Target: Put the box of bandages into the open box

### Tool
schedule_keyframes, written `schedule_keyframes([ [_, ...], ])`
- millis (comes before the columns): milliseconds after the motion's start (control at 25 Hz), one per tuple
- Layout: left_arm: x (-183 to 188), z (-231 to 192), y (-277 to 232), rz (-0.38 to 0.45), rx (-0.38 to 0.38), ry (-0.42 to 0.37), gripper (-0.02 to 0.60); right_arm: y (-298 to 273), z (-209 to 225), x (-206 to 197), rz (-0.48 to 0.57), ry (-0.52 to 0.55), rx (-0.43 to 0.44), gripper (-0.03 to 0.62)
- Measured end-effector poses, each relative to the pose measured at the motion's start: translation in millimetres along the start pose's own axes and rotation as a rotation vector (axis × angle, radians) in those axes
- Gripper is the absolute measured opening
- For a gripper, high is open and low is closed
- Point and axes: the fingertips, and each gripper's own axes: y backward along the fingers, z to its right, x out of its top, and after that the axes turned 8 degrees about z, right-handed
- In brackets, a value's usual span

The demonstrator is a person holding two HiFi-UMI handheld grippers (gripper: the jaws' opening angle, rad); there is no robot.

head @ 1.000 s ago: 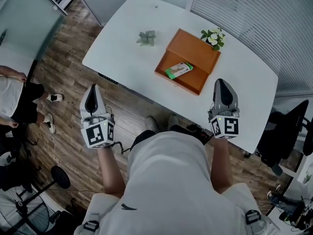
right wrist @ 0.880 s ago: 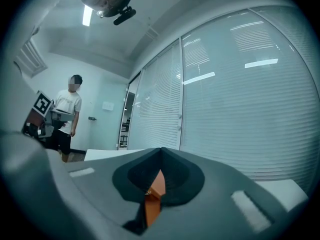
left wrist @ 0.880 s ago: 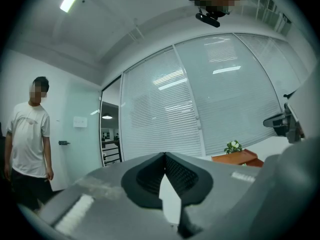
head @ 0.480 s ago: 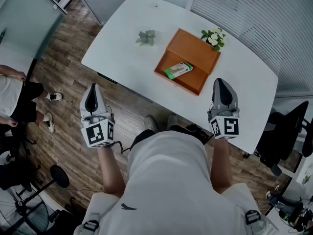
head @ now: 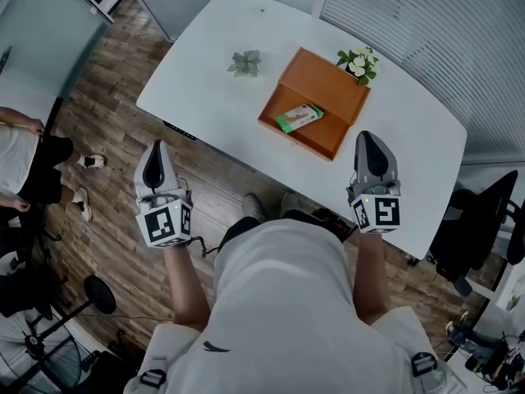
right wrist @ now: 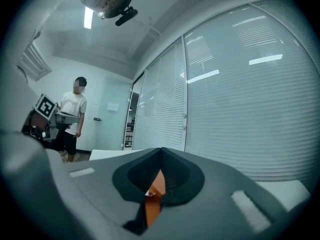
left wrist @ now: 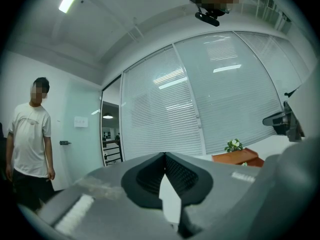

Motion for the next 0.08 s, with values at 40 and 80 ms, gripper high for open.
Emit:
schedule_keyframes([
  [40, -0.2, -0.3, 0.7, 0.000, 0.002, 0.000, 0.006, -0.1, -0.5, 0.1, -0.002, 0.001, 0.003, -0.001],
  [80, -0.4, -0.5, 1.3, -0.001, 0.003, 0.000, 0.006, -0.3, -0.9, 0.2, -0.004, 0.003, 0.006, 0.000],
])
